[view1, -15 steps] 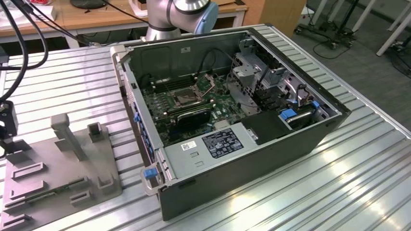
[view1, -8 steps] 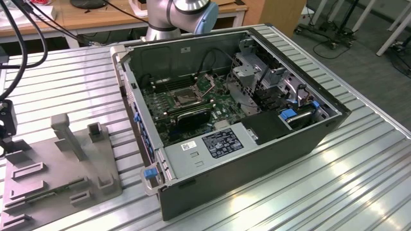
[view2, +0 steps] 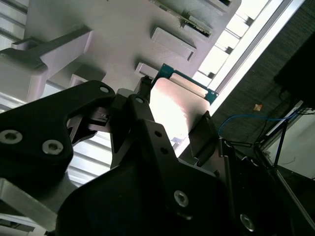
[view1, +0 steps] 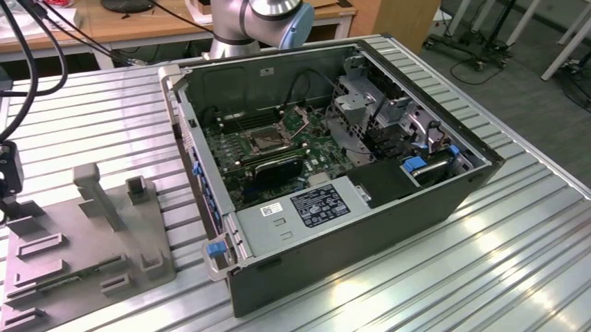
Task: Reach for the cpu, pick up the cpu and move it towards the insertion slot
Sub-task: 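Pick up the cpu and move it towards the insertion slot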
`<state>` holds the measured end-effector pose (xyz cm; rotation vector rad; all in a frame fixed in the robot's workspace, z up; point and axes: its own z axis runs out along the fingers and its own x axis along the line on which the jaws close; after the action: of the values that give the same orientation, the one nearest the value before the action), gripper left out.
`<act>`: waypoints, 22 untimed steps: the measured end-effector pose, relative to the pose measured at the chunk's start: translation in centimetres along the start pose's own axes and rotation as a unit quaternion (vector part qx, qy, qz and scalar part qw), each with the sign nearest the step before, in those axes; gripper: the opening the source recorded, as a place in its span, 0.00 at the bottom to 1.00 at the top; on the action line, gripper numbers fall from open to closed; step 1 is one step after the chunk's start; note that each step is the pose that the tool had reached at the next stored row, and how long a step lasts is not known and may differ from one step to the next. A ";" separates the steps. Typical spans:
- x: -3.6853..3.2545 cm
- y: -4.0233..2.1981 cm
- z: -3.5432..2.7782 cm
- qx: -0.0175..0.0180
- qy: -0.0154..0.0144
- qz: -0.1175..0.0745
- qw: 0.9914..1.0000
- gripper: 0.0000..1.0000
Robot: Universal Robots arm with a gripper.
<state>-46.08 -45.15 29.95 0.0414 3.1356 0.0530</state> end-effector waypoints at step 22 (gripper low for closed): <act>-0.01 0.03 -1.00 0.000 0.000 0.000 1.000 0.55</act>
<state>-46.08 -45.15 30.95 0.0414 3.1356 0.0527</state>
